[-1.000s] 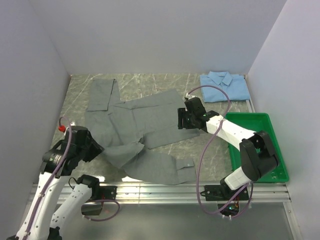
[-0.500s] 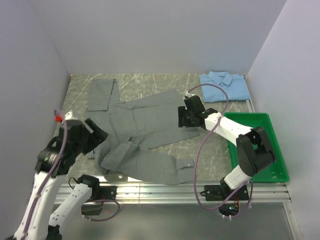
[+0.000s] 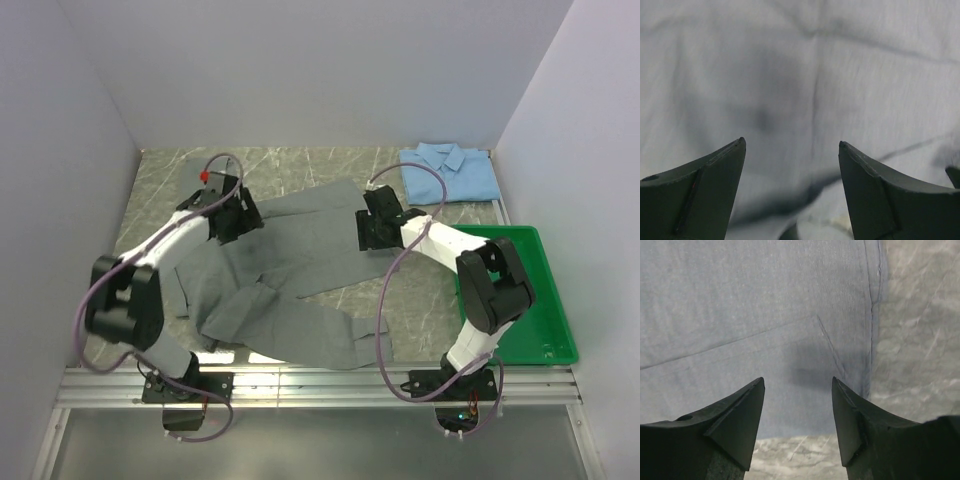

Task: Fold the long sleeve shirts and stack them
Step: Flatten the shirt out

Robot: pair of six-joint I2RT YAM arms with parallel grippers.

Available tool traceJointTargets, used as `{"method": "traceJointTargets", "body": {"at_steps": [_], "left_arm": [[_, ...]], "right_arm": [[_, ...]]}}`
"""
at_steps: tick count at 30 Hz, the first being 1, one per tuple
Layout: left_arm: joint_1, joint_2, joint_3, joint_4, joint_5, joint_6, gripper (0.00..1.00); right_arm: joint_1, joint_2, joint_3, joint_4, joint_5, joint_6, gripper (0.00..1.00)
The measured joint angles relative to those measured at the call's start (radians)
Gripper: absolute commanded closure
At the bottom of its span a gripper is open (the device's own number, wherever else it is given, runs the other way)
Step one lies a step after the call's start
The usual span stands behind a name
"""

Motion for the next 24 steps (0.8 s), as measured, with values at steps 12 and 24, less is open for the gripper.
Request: {"method": "traceJointTargets", "body": {"at_steps": [12, 24], "left_arm": [[0.0, 0.423, 0.264, 0.103, 0.024, 0.08, 0.19], [0.001, 0.542, 0.389, 0.116, 0.023, 0.106, 0.19]], "right_arm": [[-0.032, 0.154, 0.113, -0.01, -0.066, -0.141, 0.42], [-0.041, 0.266, 0.237, -0.077, -0.137, -0.197, 0.54]]}}
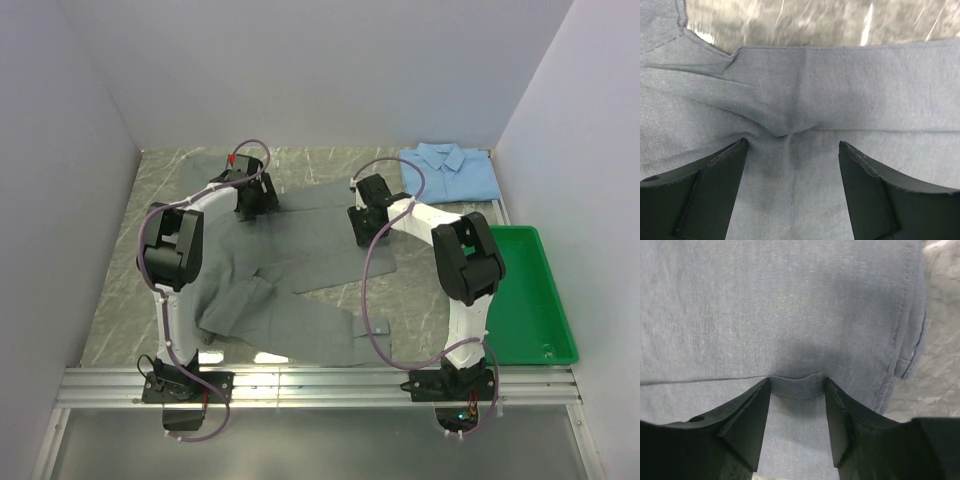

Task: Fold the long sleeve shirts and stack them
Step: Flatten the shirt out

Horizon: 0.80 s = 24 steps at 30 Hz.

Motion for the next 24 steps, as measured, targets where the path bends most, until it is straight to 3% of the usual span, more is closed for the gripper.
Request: {"method": "traceJointTargets", "body": {"at_steps": [2, 6, 12, 13, 14, 24], "left_arm": [[0.006, 0.014, 0.017, 0.009, 0.001, -0.001, 0.19], [0.02, 0.03, 0.032, 0.033, 0.008, -0.007, 0.2], [0.042, 0.049, 0.053, 0.047, 0.019, -0.026, 0.2], [0.045, 0.052, 0.058, 0.047, 0.021, -0.032, 0.2], [0.048, 0.055, 0.061, 0.048, 0.023, -0.035, 0.2], [0.066, 0.103, 0.129, 0.051, 0.026, -0.061, 0.2]], "right_arm": [[0.0, -0.004, -0.006, 0.0, -0.013, -0.004, 0.64], [0.0, -0.039, -0.053, 0.008, -0.027, -0.001, 0.67], [0.0, -0.132, -0.155, -0.008, -0.028, 0.018, 0.82], [0.0, -0.154, -0.172, -0.011, -0.028, 0.024, 0.87], [0.0, -0.177, -0.186, -0.014, -0.029, 0.028, 1.0], [0.022, -0.378, -0.297, 0.011, -0.086, 0.042, 1.0]]}}
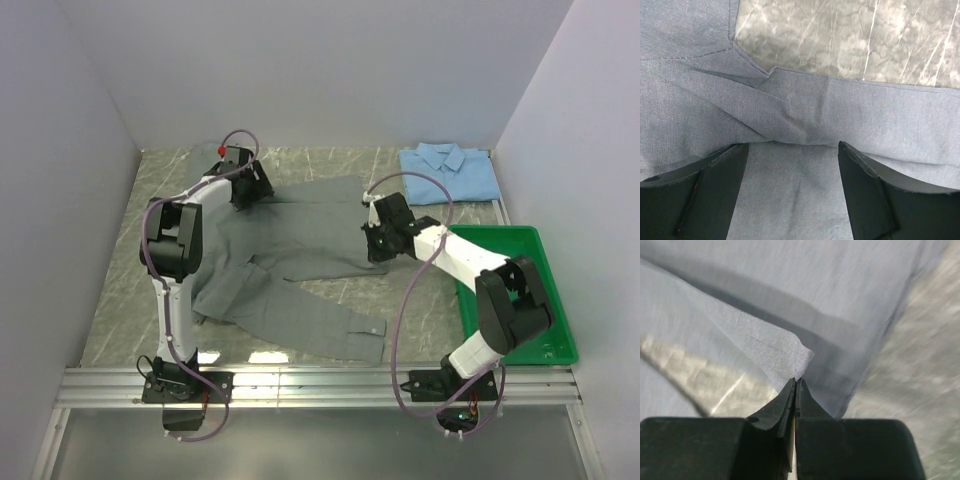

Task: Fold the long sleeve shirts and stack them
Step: Flatten the shirt out

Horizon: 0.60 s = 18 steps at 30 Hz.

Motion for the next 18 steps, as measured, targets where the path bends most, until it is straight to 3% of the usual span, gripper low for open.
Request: {"method": "traceJointTargets", "body": {"at_steps": [9, 18], "left_arm": [[0.033, 0.036, 0.053, 0.0, 0.037, -0.048, 0.2], [0.073, 0.058, 0.086, -0.003, 0.098, -0.076, 0.19]], "right_arm": [[0.105, -0.161, -0.111, -0.101, -0.109, 0.004, 0.96], [0.212, -0.111, -0.101, -0.25, -0.079, 0.096, 0.95]]}}
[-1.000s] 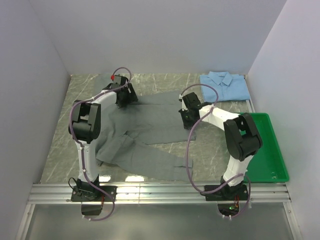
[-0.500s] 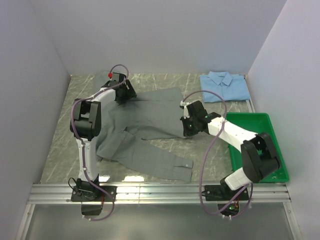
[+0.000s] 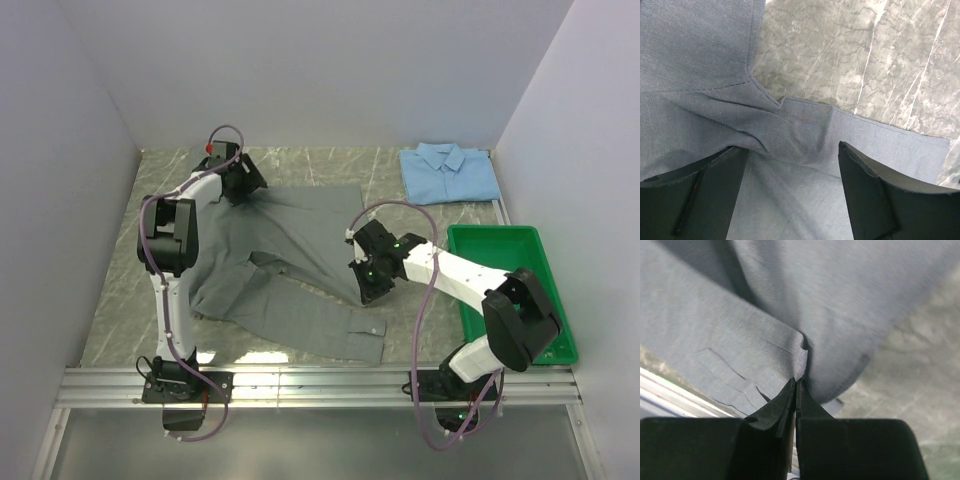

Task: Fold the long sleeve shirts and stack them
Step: Flatten the shirt out

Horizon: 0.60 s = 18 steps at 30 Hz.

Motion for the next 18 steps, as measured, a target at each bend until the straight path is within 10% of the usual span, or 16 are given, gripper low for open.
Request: {"method": "traceJointTargets", "body": {"at_steps": [7, 18], "left_arm": [[0.028, 0.001, 0.002, 0.007, 0.036, 0.011, 0.18], [0.07, -0.08, -0.13, 0.124, 0.175, 0.085, 0.05]], "right_arm": [[0.001, 0.0, -0.003, -0.069, 0.104, 0.117, 0.57], [0.019, -0.251, -0.008, 0.032, 0.126, 0.071, 0.53]]}}
